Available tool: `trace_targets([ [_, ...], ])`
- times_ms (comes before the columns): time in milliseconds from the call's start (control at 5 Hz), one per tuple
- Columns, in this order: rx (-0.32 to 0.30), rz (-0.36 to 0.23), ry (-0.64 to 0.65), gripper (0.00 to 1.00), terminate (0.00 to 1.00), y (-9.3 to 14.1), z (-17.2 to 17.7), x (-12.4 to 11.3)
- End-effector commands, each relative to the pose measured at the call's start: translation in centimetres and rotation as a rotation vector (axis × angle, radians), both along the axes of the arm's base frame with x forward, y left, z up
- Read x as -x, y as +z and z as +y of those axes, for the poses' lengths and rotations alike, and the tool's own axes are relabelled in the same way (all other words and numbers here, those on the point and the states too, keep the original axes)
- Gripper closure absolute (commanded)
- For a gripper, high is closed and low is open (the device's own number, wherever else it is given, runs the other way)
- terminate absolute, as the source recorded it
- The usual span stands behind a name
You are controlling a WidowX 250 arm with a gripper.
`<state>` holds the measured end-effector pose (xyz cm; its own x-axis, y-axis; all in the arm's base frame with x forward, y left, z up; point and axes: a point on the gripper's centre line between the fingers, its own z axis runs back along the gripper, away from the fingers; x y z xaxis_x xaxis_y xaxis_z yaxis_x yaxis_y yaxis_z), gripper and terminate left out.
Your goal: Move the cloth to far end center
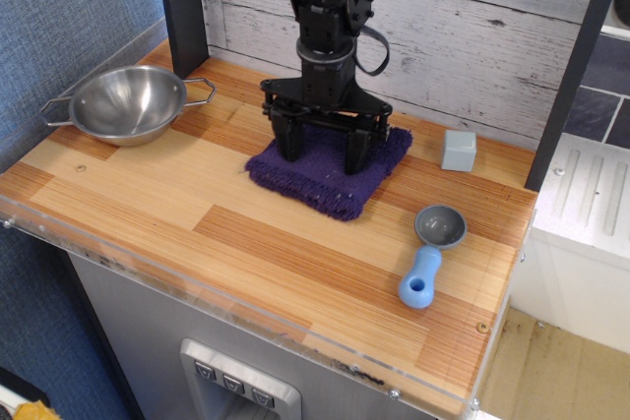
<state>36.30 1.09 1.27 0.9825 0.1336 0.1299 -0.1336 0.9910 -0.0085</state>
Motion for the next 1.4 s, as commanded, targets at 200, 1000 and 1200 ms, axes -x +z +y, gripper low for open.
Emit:
trace_targets([
  [200, 0.021, -0.005, -0.021, 0.00, 0.00, 0.0, 0.2, -0.7],
  [1000, -0.033, -0.084, 0.006, 0.00, 0.00, 5.5, 0.6, -0.3],
  [1200, -0.027, -0.109, 0.013, 0.00, 0.00, 7.1, 0.7, 0.2],
])
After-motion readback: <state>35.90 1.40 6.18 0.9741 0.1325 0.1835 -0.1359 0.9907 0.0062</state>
